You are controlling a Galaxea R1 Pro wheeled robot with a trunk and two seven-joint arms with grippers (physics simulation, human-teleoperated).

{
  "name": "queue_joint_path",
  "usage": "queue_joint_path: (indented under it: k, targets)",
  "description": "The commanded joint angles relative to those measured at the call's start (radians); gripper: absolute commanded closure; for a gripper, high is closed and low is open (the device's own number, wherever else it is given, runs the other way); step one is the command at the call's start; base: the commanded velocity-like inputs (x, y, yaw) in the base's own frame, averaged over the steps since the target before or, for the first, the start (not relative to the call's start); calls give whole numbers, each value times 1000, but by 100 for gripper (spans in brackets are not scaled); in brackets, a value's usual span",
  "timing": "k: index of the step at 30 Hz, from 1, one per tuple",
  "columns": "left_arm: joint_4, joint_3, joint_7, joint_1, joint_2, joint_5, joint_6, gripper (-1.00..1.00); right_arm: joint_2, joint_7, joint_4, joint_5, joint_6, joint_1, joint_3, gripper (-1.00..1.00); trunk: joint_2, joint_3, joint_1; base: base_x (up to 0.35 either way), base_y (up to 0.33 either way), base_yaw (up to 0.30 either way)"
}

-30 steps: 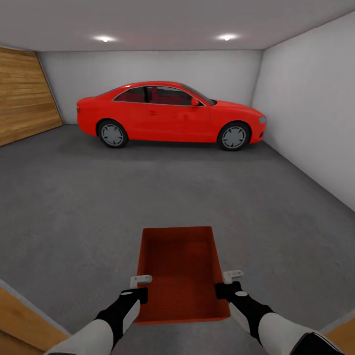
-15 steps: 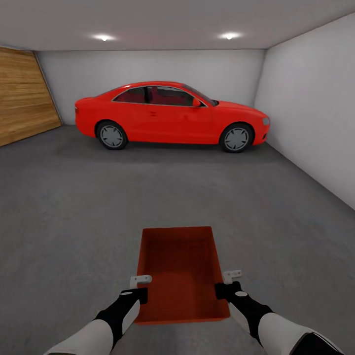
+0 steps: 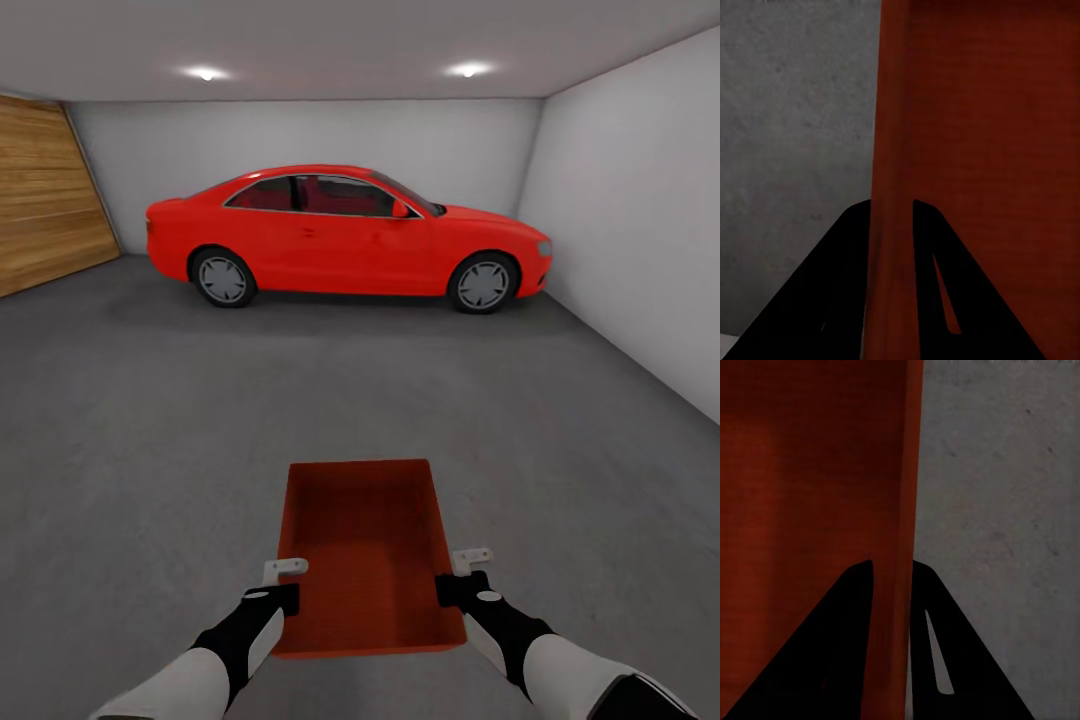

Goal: Move the two storage containers from the living room to the garage. In the garage, place one container on the floor and stack the other container on top of it (either order is fine).

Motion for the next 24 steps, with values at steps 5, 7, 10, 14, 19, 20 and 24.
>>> queue_joint_path:
  k: [5, 7, 10, 14, 19, 20, 24]
  targets:
    - [-6, -5, 13, 0, 6, -23, 7, 100, -3, -8, 14, -14, -5, -1, -9, 100, -1, -1, 1, 322, 0, 0]
    - [-6, -5, 13, 0, 6, -23, 7, 100, -3, -8, 14, -14, -5, -1, -8, 100, -1, -1, 1, 322, 0, 0]
    - [-6, -5, 13, 0, 6, -23, 7, 100, -3, -8, 14, -14, -5, -1, -8, 100, -1, -1, 1, 322, 0, 0]
    - [-6, -5, 13, 0, 6, -23, 7, 100, -3, -8, 14, -14, -5, -1, -8, 100, -1, -1, 1, 322, 0, 0]
    - [-6, -5, 13, 0, 6, -23, 7, 100, -3, -8, 14, -14, -5, -1, -9, 100, -1, -1, 1, 322, 0, 0]
    - [-6, -5, 13, 0, 6, -23, 7, 100, -3, -8, 14, -14, -5, -1, -8, 100, -1, -1, 1, 322, 0, 0]
    - [-6, -5, 13, 0, 6, -23, 7, 100, -3, -8, 14, -14, -5, -1, -8, 100, -1, -1, 1, 322, 0, 0]
